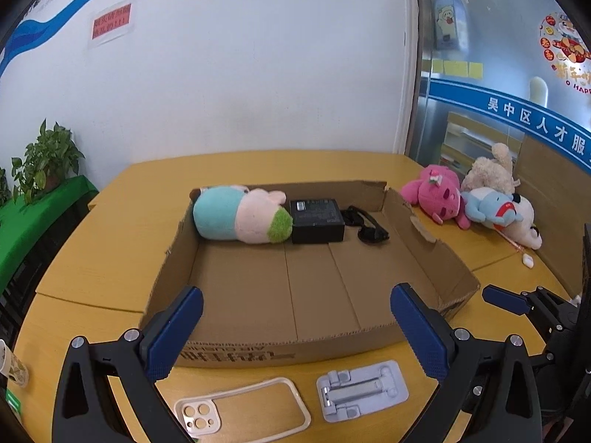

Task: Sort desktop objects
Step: 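Move the left gripper to the grey phone stand and close on it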

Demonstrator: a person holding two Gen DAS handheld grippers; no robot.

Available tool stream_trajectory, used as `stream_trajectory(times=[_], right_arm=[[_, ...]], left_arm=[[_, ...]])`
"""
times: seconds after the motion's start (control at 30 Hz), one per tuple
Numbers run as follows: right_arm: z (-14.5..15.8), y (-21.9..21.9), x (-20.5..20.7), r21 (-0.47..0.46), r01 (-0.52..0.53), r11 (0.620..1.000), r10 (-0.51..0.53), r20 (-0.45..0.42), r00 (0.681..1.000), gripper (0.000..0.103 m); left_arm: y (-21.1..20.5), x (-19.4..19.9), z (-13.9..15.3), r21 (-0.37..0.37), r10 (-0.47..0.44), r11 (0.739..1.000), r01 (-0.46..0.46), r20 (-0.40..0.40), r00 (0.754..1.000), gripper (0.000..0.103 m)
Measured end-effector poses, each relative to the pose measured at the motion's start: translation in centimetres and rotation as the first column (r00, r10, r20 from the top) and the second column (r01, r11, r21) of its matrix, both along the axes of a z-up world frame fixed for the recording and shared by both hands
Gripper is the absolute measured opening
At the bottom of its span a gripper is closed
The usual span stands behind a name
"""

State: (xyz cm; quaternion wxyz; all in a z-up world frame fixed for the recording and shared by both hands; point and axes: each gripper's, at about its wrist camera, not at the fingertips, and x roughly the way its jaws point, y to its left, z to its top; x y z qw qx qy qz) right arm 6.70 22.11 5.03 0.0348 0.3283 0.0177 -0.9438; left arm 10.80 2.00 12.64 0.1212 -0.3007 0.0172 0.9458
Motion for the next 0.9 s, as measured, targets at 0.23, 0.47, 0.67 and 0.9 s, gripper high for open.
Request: stream_trajectory(times=[0.23, 0.47, 0.67, 0.9], right_arm=[[-7.1, 2.0, -0.1, -0.058, -0.021, 0.998, 0.032, 0.189, 0.982, 0.082], [-12.0, 1.1, -1.5, -0.143, -0.11, 0.984, 0.147, 0.281, 0.948, 0.074], [-11.8, 0.6, -2.1, -0.179, -0.181, 0.967, 0.222, 0.248, 0.943, 0.05], [-11.5, 2.2, -0.9, -0.223, -0.146, 0.964, 0.197, 0.227, 0.954, 0.033]], left_arm=[[-0.3, -0.2, -5.7, -0.028, -0.069, 0.997, 0.075, 0.162, 0.984, 0.103], [0.3, -0.4, -10.5, 0.01, -0.121, 0.992, 0.124, 0.299, 0.946, 0.094], [1.4, -0.8, -11.9, 0.046, -0.163, 0.986, 0.158, 0.353, 0.921, 0.086], [4.0, -0.7, -12.8, 0.037, -0.223, 0.973, 0.226, 0.378, 0.898, 0.076]])
